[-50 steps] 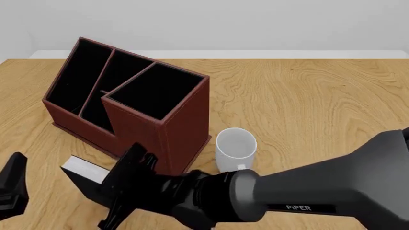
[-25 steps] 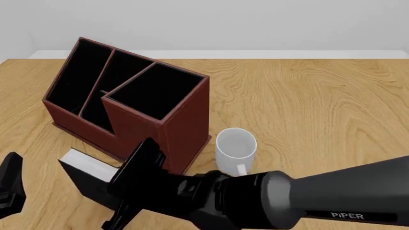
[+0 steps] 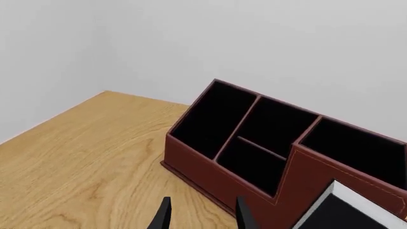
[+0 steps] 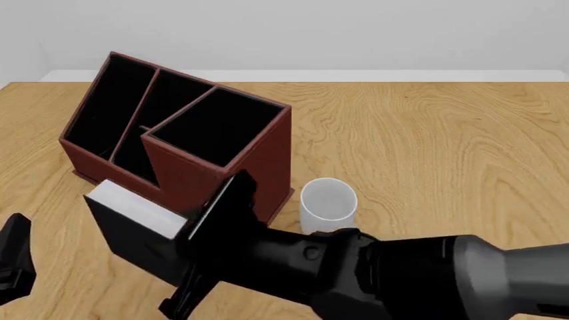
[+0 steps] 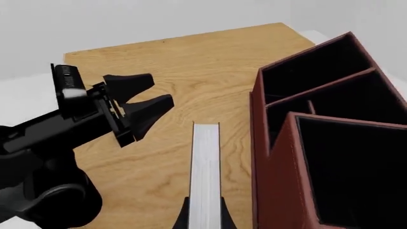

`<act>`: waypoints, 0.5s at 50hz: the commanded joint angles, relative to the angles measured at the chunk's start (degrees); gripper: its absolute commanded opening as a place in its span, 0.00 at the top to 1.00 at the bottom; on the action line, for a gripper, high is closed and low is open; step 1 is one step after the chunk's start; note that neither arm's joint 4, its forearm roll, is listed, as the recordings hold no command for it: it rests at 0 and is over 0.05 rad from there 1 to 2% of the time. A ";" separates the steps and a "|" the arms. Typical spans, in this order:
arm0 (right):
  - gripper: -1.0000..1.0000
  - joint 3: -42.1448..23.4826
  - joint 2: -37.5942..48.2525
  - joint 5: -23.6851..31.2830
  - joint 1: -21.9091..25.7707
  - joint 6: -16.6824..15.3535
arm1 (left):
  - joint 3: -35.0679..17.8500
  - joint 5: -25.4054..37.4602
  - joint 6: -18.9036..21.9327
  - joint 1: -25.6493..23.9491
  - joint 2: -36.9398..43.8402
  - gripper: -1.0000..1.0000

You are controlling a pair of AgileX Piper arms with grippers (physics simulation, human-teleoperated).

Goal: Pick up the book and place it in the front compartment of the caddy.

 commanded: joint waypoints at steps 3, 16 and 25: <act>1.00 0.07 -8.65 3.20 1.28 0.73 | 0.09 0.19 -0.06 0.05 0.00 0.00; 1.00 -2.28 -14.66 8.63 3.26 -0.89 | 0.09 0.26 -0.13 -0.10 0.00 0.00; 1.00 -4.42 -17.24 11.67 1.93 -2.83 | 0.09 0.12 -0.21 0.00 0.00 0.00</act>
